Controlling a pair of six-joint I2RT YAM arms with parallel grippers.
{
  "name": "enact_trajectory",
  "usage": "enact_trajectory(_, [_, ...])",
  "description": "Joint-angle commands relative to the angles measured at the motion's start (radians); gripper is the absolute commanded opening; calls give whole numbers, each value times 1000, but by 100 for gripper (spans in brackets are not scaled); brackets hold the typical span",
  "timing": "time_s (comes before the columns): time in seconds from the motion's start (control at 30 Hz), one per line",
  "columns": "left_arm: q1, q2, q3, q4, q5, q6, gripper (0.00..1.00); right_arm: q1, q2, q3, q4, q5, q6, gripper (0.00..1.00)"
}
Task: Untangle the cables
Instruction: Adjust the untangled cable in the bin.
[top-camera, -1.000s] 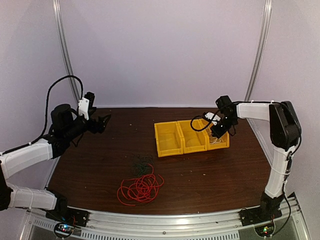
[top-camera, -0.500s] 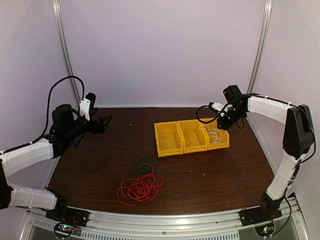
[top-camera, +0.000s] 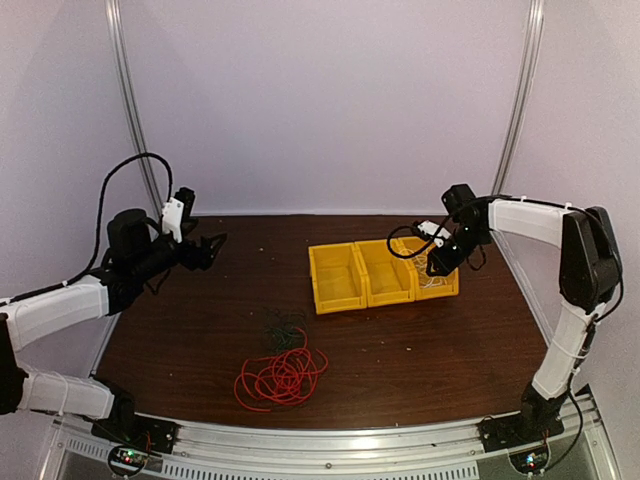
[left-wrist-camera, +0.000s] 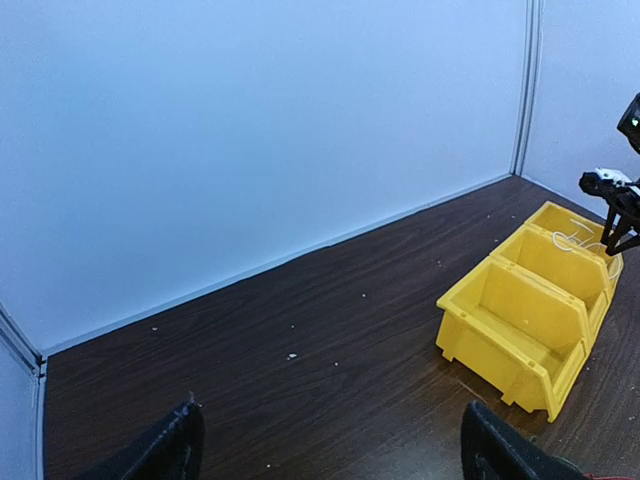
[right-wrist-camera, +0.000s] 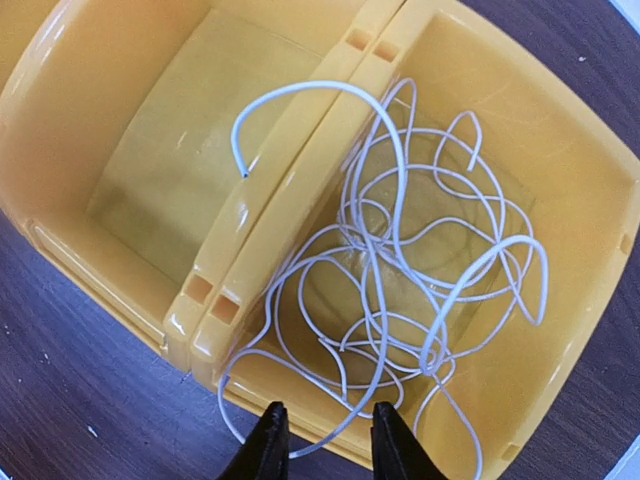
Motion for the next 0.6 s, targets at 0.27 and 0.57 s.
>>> enact_trajectory(0.27, [3, 35, 35, 38, 20, -19, 90, -10, 115, 110, 32, 66, 33, 0])
enact_trajectory(0.57, [3, 34, 35, 43, 26, -20, 90, -10, 186, 162, 92, 165, 14, 0])
